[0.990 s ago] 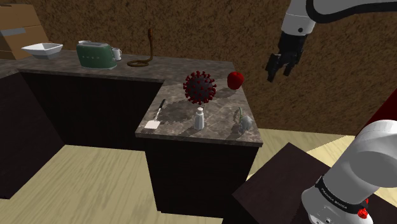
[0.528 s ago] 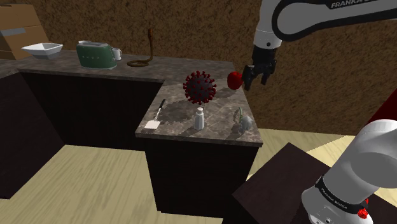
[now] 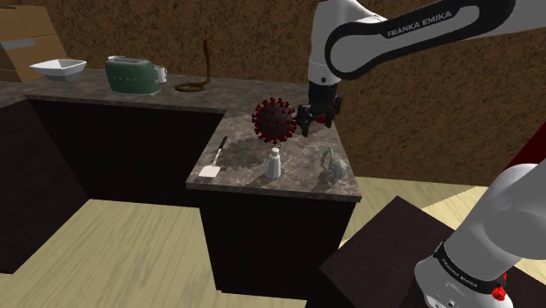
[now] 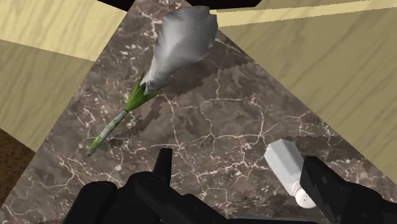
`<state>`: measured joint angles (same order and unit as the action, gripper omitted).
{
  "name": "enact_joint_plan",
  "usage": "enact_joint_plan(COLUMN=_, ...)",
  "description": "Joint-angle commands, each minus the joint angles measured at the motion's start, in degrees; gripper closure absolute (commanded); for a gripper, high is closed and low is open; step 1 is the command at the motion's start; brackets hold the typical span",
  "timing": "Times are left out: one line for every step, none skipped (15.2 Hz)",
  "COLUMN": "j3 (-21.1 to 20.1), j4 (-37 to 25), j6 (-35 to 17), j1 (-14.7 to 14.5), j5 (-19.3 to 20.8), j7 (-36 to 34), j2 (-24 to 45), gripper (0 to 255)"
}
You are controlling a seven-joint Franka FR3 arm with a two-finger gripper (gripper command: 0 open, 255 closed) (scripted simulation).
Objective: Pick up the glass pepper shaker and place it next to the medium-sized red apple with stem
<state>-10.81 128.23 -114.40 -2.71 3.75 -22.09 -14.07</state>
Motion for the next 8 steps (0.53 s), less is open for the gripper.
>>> enact_joint_plan(j3=-1.2, j4=-2.5, j6=-1.5, j1=-0.3, j5=0.6, j7=-1.9, j2=4.4, gripper=0)
enact_joint_plan(j3=-1.6, j4=-3.8, j6=-2.2, j1=-0.5, j5=1.0, j7=-2.9, j2=6.5, gripper=0)
enact_joint_plan(j3=-2.1, j4=-5.2, j6=-2.7, j1=-0.7, j5=1.5, j7=-3.8, j2=8.7, gripper=0)
enact_joint_plan(j3=-2.5, j4=-6.6, j6=-3.2, j1=-1.0, j5=2.0, j7=-4.8, j2=10.9, gripper=0)
enact_joint_plan(j3=-2.9, j4=-8.1, j6=-3.6, j1=-1.2, j5=2.6, j7=-5.7, j2=13.0, gripper=0)
enact_joint_plan(j3=-3.3, j4=-9.7, j6=-4.0, j1=-1.5, j5=3.1, j7=-6.6, j2=15.2, gripper=0)
enact_joint_plan(j3=-3.6, j4=-11.4, j6=-4.3, j1=-1.9, j5=3.7, j7=-7.5, j2=17.4, gripper=0)
enact_joint_plan(j3=-3.8, j4=-13.1, j6=-4.5, j1=-2.2, j5=4.4, j7=-8.4, j2=19.6, gripper=0)
